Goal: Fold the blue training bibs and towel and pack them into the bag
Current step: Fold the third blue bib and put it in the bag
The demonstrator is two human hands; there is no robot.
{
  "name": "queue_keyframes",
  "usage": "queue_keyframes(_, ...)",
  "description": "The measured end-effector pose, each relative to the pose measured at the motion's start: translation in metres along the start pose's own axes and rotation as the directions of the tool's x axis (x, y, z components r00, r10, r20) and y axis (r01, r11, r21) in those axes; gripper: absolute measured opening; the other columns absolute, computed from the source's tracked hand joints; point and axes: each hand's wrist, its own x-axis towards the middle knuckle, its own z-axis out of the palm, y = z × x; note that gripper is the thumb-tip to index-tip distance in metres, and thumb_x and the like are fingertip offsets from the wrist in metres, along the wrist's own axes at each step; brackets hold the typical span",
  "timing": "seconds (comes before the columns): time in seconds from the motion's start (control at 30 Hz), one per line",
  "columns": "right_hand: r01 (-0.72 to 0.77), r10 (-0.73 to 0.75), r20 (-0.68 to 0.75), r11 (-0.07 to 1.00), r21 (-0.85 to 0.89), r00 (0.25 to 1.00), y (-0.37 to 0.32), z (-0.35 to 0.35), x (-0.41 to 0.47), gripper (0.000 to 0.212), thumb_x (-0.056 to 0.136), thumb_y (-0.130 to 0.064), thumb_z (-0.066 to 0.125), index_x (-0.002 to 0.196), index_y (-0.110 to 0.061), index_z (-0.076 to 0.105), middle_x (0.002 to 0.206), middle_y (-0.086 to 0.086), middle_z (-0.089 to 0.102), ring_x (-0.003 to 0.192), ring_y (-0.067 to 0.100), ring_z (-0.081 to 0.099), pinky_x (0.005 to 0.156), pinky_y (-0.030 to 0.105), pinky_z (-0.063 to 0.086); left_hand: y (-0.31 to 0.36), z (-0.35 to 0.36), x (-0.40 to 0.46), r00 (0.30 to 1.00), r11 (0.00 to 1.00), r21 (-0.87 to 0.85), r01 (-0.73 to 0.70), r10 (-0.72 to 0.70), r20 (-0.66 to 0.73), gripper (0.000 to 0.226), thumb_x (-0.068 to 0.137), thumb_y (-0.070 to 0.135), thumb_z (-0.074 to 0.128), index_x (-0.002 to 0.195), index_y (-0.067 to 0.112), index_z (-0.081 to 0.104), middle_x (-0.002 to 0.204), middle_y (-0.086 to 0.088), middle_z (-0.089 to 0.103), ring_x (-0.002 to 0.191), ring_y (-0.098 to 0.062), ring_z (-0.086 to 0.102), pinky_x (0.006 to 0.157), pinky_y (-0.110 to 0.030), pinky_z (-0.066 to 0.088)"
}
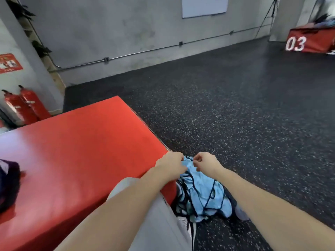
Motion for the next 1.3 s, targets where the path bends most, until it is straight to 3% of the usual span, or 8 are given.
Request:
queue_keyframes(0.1, -0.098, 0.097, 0.036, 0.995, 0.024, 0.995, 0.052, 0.008, 0.004, 0.018, 0.086, -0.013, 0.059, 0.087, 0.003, 0.067, 0.077, 0.014, 0.071, 0.074, 0.030, 0.070, 0.063, 0.037, 0.053, 0.013, 0.036, 0.018, 0.996, 0.999, 0.036, -0.010, 0.006, 0.090, 0.033, 0.091, 0.030, 0.057, 0.119, 0.015, 0.065, 0.121, -0.008, 0.065, 0.116, -0.029, 0.059, 0.091, -0.037, 0.051)
queue_keyframes(0.3, -0.202, 0.198, 0.103, 0.979, 0.027, 0.975, 0.123, 0.041, 0.018, 0.009, 0.088, -0.013, 0.061, 0.084, -0.006, 0.066, 0.086, 0.019, 0.074, 0.082, 0.035, 0.073, 0.068, 0.043, 0.058, 0.014, 0.087, 0.051, 0.973, 0.998, 0.057, 0.032, -0.044, 0.226, 0.015, 0.088, 0.020, 0.056, 0.098, 0.010, 0.060, 0.112, -0.017, 0.066, 0.106, -0.035, 0.062, 0.075, -0.035, 0.047)
queue_keyframes(0.43, -0.246, 0.237, 0.156, 0.968, 0.042, 0.959, 0.152, 0.062, 0.042, 0.009, 0.088, -0.016, 0.063, 0.087, -0.008, 0.068, 0.083, 0.011, 0.073, 0.078, 0.028, 0.073, 0.076, 0.046, 0.061, 0.005, 0.112, 0.073, 0.965, 0.998, 0.026, 0.062, -0.066, 0.254, 0.034, 0.093, 0.022, 0.057, 0.124, 0.009, 0.058, 0.126, -0.016, 0.061, 0.119, -0.033, 0.057, 0.093, -0.037, 0.050)
queue_keyframes(0.67, -0.256, 0.257, 0.166, 0.966, -0.031, 0.952, 0.164, 0.099, 0.078, 0.011, 0.094, -0.028, 0.063, 0.090, -0.018, 0.061, 0.086, 0.003, 0.067, 0.086, 0.022, 0.065, 0.074, 0.033, 0.052, -0.017, 0.154, 0.106, 0.942, 0.986, 0.008, 0.165, -0.160, 0.296, 0.033, 0.095, 0.022, 0.059, 0.127, 0.013, 0.058, 0.129, -0.015, 0.059, 0.116, -0.035, 0.058, 0.093, -0.039, 0.051)
queue_keyframes(0.9, -0.266, 0.286, 0.095, 0.947, -0.179, 0.954, 0.162, 0.131, 0.110, 0.035, 0.090, -0.054, 0.061, 0.093, -0.020, 0.054, 0.090, 0.000, 0.060, 0.079, 0.023, 0.060, 0.060, 0.033, 0.044, -0.034, 0.183, 0.129, 0.935, 0.971, -0.072, 0.227, -0.196, 0.297, 0.029, 0.095, 0.020, 0.061, 0.123, 0.013, 0.059, 0.124, -0.013, 0.061, 0.113, -0.032, 0.060, 0.090, -0.037, 0.051)
queue_keyframes(1.03, -0.279, 0.293, 0.042, 0.937, -0.212, 0.955, 0.158, 0.136, 0.115, 0.016, 0.091, -0.036, 0.054, 0.091, -0.020, 0.057, 0.089, 0.000, 0.062, 0.078, 0.022, 0.059, 0.060, 0.031, 0.045, -0.036, 0.187, 0.134, 0.936, 0.966, -0.102, 0.238, -0.201, 0.290, 0.032, 0.094, 0.020, 0.060, 0.126, 0.013, 0.058, 0.127, -0.013, 0.060, 0.116, -0.033, 0.059, 0.094, -0.039, 0.052)
queue_keyframes(1.17, -0.314, 0.313, -0.015, 0.946, -0.082, 0.950, 0.151, 0.126, 0.107, 0.012, 0.091, -0.028, 0.054, 0.086, -0.020, 0.061, 0.079, -0.002, 0.065, 0.074, 0.021, 0.061, 0.056, 0.029, 0.043, -0.034, 0.180, 0.131, 0.935, 0.958, -0.114, 0.261, -0.222, 0.278, 0.036, 0.095, 0.020, 0.060, 0.129, 0.014, 0.057, 0.129, -0.014, 0.059, 0.116, -0.034, 0.060, 0.095, -0.040, 0.052)
queue_keyframes(1.3, -0.195, 0.198, -0.042, 0.979, 0.062, 0.979, 0.142, 0.095, 0.093, 0.007, 0.096, -0.023, 0.060, 0.092, -0.020, 0.064, 0.082, -0.004, 0.068, 0.078, 0.018, 0.065, 0.067, 0.031, 0.049, -0.027, 0.161, 0.119, 0.952, 0.960, -0.151, 0.237, -0.199, 0.232, 0.034, 0.095, 0.015, 0.055, 0.129, 0.012, 0.056, 0.125, -0.014, 0.062, 0.112, -0.033, 0.061, 0.094, -0.040, 0.052)
